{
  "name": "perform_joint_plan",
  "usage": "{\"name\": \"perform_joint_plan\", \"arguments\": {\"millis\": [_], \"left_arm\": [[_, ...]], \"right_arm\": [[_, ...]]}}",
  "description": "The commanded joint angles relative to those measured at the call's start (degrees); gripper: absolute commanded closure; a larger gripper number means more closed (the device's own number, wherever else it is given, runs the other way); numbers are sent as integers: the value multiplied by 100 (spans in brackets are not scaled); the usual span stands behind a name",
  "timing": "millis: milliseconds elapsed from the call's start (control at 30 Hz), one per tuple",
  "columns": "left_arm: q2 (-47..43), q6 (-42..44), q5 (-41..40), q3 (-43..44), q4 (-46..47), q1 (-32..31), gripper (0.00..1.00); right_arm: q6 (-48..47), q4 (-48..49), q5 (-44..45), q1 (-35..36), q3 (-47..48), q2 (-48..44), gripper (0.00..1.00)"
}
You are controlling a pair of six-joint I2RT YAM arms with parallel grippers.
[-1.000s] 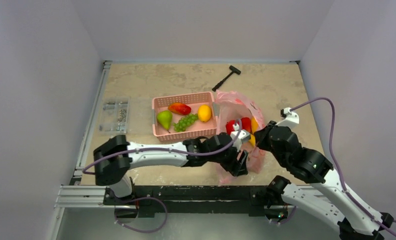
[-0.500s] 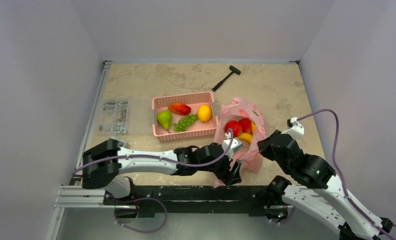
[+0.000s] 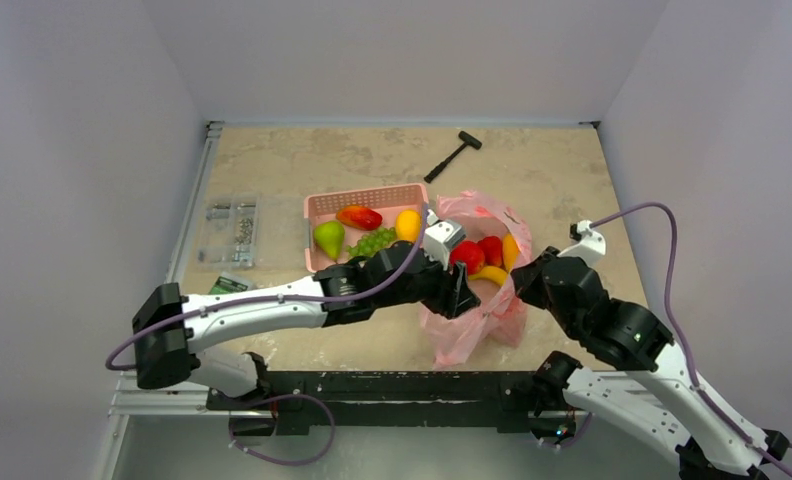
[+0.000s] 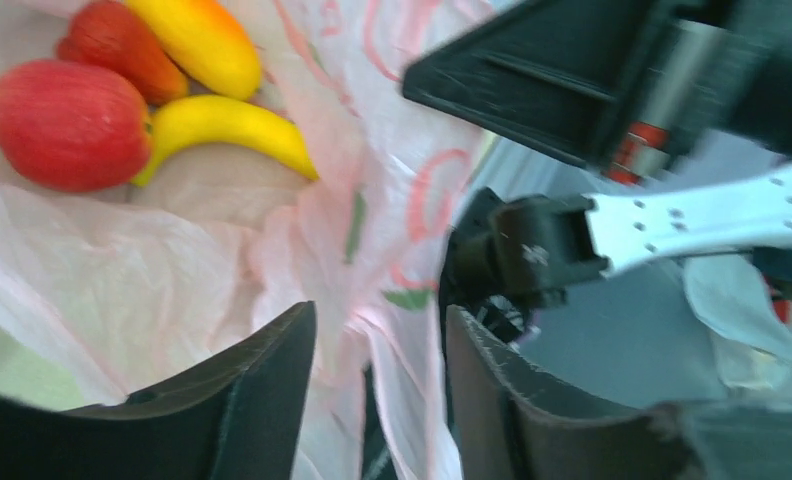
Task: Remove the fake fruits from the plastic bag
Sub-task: Adjust the plastic bag at the center of the board.
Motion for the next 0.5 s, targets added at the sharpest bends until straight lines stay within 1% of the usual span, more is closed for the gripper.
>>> {"name": "perform_joint_plan", "arguments": {"millis": [0, 100, 133, 167, 233, 267, 400, 467], "left_arm": [[739, -253, -668, 522, -17, 72, 58], [1150, -394, -956, 520, 731, 88, 73], [1323, -436, -1039, 536, 888, 94, 76], [1491, -512, -1051, 581, 1020, 128, 77], [1876, -708, -826, 789, 1074, 240, 77], [2064, -739, -775, 920, 1069, 268, 75], [2653, -579, -505, 1434, 1024, 283, 72], [2929, -503, -354, 1679, 934, 276, 67]], "right_arm": [[-287, 402, 5, 4, 334, -19, 100], [-415, 481, 23, -1, 437, 24, 100], [-424, 497, 31, -1, 447, 33, 100], [-444, 516, 35, 0, 456, 44, 100], [-474, 565, 28, 1, 479, 38, 100], [-492, 569, 27, 3, 494, 39, 100], [-483, 513, 17, 6, 484, -44, 100], [-474, 500, -27, 3, 448, -92, 100]]}}
